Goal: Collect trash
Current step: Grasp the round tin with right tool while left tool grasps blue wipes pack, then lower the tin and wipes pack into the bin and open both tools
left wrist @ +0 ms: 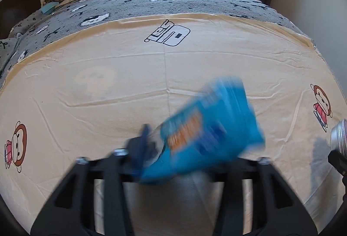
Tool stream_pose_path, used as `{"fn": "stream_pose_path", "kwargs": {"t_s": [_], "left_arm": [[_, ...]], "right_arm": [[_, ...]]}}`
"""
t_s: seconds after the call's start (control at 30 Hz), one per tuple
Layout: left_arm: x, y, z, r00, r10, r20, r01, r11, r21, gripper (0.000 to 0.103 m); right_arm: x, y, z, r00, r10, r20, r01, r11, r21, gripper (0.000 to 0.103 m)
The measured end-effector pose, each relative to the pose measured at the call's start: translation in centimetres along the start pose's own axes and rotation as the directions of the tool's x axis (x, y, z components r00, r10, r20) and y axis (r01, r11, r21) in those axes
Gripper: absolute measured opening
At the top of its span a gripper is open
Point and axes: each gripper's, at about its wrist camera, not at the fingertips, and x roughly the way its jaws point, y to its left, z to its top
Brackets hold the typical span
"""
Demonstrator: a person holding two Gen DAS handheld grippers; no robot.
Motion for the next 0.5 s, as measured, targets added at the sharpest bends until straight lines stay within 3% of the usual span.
{"fn": "stream_pose_path", "kwargs": {"t_s": [0.3,0.5], "left_arm": [[-1.9,0.5,-0.9,0.999,-0.033,0.028,0.032,0.999,0.032,0.014],[-6.2,-0.1,-2.9,0.996,-0.038,0.078,0.031,0.996,0.089,0.013]], "right_arm": [[-1.3,1.3,-0.8,1.000,0.012,-0.002,-0.012,1.000,-0.025,0.071],[-4.2,2.4,-2.1,1.000,0.009,0.028,-0.007,0.999,-0.051,0.071]]}}
